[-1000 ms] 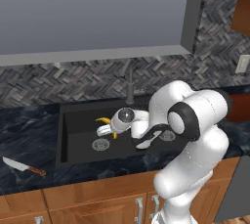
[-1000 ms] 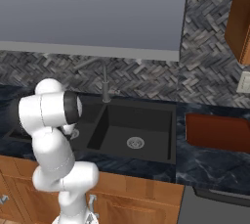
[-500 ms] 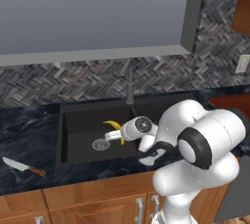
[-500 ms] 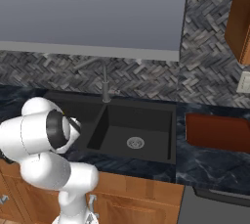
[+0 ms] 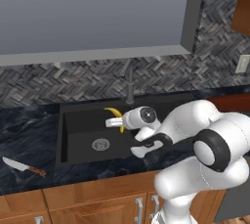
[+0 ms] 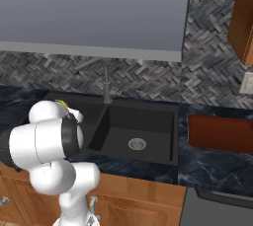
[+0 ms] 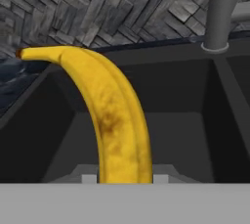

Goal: Pick up all produce items and place them in the sink. Turn on the sink faucet to wash them. Then turn the sink off and put them in the tray.

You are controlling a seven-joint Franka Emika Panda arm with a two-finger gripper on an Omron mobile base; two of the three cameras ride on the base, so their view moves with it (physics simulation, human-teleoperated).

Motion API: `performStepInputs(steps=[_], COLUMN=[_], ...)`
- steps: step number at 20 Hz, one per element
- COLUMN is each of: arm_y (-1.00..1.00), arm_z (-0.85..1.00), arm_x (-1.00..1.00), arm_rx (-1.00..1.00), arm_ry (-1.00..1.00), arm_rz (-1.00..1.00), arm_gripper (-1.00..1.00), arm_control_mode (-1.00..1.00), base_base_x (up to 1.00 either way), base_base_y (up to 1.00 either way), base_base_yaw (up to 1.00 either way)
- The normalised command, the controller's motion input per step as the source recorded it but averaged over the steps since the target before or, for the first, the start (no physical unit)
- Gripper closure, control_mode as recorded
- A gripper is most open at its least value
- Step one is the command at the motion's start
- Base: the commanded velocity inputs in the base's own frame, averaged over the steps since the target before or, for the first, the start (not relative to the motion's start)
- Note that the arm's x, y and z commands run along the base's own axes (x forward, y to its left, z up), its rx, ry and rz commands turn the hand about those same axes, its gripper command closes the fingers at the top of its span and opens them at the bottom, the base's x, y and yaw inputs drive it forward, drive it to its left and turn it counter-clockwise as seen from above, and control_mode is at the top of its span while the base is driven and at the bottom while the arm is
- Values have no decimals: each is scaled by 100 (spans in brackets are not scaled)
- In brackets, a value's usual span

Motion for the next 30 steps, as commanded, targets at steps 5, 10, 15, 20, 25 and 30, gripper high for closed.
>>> performStepInputs(steps=[5,10,15,20,25,30], arm_y=[0,-8,-46,-76,-95,-100], arm_z=[100,100,68,8,0,0], arm_x=[36,3,-28,-38,-18,1], arm_rx=[-1,-9,-18,-17,-11,-1], arm_ry=[10,5,0,1,2,7], arm_rz=[-3,-2,0,0,-2,-10], arm_gripper=[100,100,100,100,100,100], arm_control_mode=[-100,-100,-100,-100,-100,-100], base_base_x=[0,0,0,0,0,0], base_base_y=[0,0,0,0,0,0], base_base_yaw=[0,0,0,0,0,0])
